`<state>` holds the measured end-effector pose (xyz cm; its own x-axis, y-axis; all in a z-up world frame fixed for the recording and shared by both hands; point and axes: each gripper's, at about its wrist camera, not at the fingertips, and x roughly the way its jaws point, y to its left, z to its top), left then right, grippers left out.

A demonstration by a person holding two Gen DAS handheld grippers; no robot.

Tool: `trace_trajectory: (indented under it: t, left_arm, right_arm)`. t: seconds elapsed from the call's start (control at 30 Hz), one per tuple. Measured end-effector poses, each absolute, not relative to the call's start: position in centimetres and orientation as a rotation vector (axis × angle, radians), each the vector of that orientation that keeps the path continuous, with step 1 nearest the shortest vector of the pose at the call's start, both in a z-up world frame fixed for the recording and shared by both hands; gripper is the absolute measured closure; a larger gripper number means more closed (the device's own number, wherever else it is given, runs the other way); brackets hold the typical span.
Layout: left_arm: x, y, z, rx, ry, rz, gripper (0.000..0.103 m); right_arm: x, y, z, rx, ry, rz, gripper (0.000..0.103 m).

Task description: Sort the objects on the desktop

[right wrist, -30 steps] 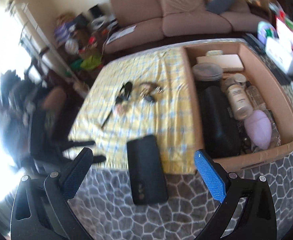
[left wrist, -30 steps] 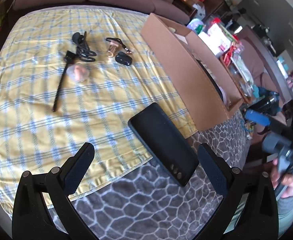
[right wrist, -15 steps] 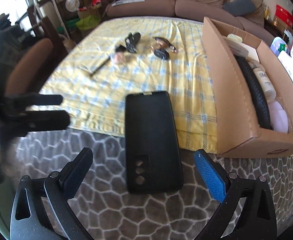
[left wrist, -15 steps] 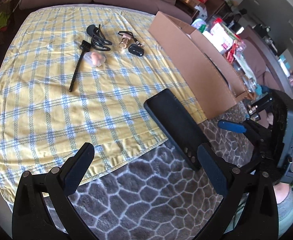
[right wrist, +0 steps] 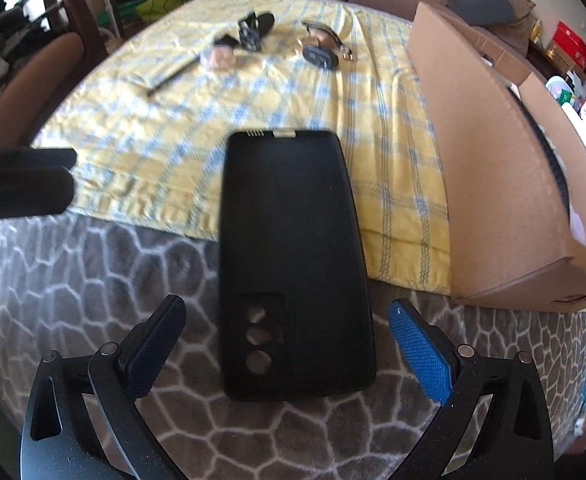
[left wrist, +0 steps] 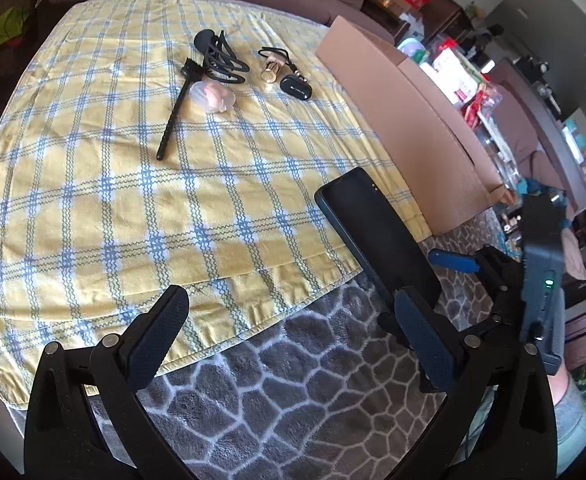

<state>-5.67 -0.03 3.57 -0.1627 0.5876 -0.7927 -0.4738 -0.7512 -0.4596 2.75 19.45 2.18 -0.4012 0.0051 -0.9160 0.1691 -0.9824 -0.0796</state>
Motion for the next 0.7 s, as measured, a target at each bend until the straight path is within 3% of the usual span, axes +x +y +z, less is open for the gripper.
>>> trace_trajectory:
  t: [0.2, 0.27, 0.3, 0.37, 0.5, 0.7]
  left_arm:
    - [-5.7, -0.1, 3.4, -1.414, -0.162, 1.948, 0.0]
    - [-5.7, -0.2, 3.4, -1.414, -0.178, 1.946, 0.0]
    - [-5.7, -0.3, 3.5, -1.412, -0.19, 1.943, 0.0]
    - [-5.8, -0.4, 3.6, -1.407, -0.224, 1.928, 0.0]
    - [-5.9, -0.7, 3.6, -1.407, -0.28, 1.903, 0.0]
    - [-6.4, -1.7, 3.3, -1.418, -0.435, 1.836, 0.0]
  right_arm:
    - [2.4, 21.4, 1.1, 1.719, 0.102, -2.506, 0.0]
    - [2.5, 21.4, 1.3, 1.707, 0.096, -2.496, 0.007]
    - [2.6, 21.3, 1.5, 1.69, 0.103, -2.497, 0.019]
    - [2.7, 21.2, 2.2, 1.651, 0.097, -2.499, 0.022]
    - [2.6, 21.8, 2.9, 1.586, -0.102, -2.449, 0.022]
    - [1.7, 22.3, 3.1, 1.449, -0.612, -2.212, 0.023]
